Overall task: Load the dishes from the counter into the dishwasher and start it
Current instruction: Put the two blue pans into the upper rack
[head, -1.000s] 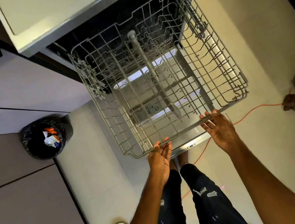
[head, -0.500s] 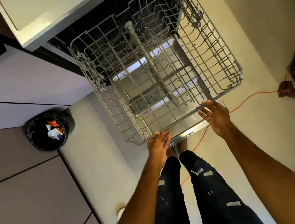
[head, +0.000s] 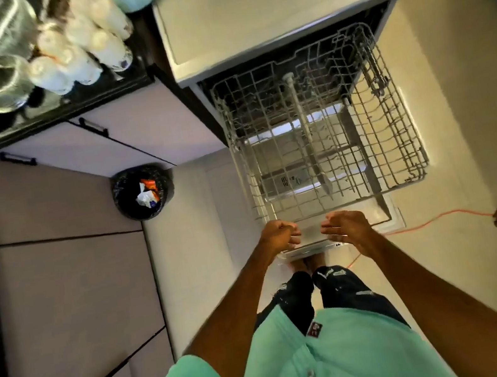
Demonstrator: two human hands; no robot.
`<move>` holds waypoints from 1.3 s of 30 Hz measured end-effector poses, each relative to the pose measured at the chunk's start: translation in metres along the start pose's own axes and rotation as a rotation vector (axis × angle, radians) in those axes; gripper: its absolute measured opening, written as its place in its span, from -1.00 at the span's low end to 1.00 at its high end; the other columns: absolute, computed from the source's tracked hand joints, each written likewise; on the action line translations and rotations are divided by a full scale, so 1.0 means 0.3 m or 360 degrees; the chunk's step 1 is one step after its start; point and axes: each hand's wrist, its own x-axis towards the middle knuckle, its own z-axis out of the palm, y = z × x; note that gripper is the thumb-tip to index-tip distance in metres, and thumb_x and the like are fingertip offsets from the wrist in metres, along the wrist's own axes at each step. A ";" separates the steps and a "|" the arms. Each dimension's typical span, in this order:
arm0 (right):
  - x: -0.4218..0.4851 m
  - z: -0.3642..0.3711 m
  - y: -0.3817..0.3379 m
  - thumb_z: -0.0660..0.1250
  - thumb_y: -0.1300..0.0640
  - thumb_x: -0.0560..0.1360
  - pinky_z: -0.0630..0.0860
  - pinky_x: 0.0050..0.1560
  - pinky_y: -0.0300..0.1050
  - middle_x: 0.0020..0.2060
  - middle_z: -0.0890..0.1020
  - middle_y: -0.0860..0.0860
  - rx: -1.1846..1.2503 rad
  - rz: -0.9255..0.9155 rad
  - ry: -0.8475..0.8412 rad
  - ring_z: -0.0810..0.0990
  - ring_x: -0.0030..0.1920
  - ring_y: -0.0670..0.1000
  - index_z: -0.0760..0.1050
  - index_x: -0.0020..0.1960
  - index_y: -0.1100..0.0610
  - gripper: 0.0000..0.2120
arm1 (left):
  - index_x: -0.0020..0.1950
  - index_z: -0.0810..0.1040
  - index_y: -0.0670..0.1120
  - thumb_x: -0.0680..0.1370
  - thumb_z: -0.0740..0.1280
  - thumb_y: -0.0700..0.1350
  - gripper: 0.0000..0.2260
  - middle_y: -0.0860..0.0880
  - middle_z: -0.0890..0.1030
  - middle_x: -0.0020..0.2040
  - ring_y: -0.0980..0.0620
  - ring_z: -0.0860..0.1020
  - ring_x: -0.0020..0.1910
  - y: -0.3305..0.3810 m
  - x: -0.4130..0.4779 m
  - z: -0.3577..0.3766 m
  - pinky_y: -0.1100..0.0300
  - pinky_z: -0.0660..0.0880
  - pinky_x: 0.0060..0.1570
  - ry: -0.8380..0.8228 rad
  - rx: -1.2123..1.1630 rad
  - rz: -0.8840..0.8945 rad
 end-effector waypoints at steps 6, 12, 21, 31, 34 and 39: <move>-0.093 0.159 -0.097 0.35 0.19 0.59 0.65 0.11 0.13 -0.07 0.73 0.21 -0.0396 -0.0059 -0.0133 0.73 -0.03 0.19 0.61 0.10 0.30 -0.81 | 0.17 0.61 -0.25 0.65 0.30 -0.12 -0.77 -0.19 0.69 0.02 -0.05 0.66 -0.13 -0.016 -0.139 -0.145 0.11 0.62 -0.04 0.0187 -0.0036 0.0106; -0.140 0.343 -0.231 0.30 0.27 0.60 0.62 -0.06 -0.03 -0.02 0.69 0.25 -0.0612 -0.0134 -0.0279 0.68 -0.11 0.17 0.57 0.19 0.29 -0.80 | 0.04 0.59 -0.21 0.64 0.29 -0.18 -0.88 -0.21 0.64 0.03 0.06 0.62 -0.32 -0.037 -0.259 -0.296 0.28 0.55 -0.33 0.0295 -0.0274 0.0157; -0.159 0.742 -0.391 0.24 0.28 0.63 0.55 -0.21 -0.12 -0.06 0.68 0.21 -0.0781 -0.0249 -0.0382 0.65 -0.20 0.09 0.53 0.25 0.32 -0.76 | 0.09 0.58 -0.20 0.65 0.29 -0.18 -0.88 -0.15 0.64 0.02 0.01 0.59 -0.22 0.022 -0.329 -0.678 0.31 0.55 -0.29 0.0426 -0.0418 0.0255; -0.190 1.224 -0.478 0.24 0.26 0.63 0.59 -0.17 -0.13 0.08 0.68 0.24 -0.0524 -0.0384 -0.0237 0.68 -0.14 0.07 0.55 0.27 0.29 -0.74 | 0.09 0.61 -0.14 0.66 0.28 -0.14 -0.87 -0.08 0.68 -0.03 0.02 0.64 -0.20 0.136 -0.267 -1.248 0.23 0.59 -0.19 0.0375 -0.0374 0.0645; -0.212 1.362 -0.519 0.26 0.26 0.62 0.59 -0.21 -0.15 0.10 0.68 0.25 -0.0417 -0.0426 -0.0215 0.68 -0.14 0.07 0.55 0.27 0.29 -0.74 | -0.01 0.62 -0.09 0.65 0.30 -0.16 -0.88 -0.06 0.69 -0.08 0.09 0.64 -0.28 0.214 -0.243 -1.411 0.29 0.55 -0.31 0.0347 -0.0293 0.0750; -0.251 1.501 -0.653 0.26 0.28 0.62 0.60 -0.08 -0.08 0.03 0.70 0.22 -0.0284 -0.0601 -0.0236 0.68 -0.12 0.10 0.54 0.26 0.29 -0.76 | -0.06 0.59 -0.11 0.68 0.25 -0.22 -0.83 0.02 0.70 -0.18 0.11 0.62 -0.37 0.427 -0.247 -1.560 0.29 0.51 -0.37 0.0325 -0.0256 0.0883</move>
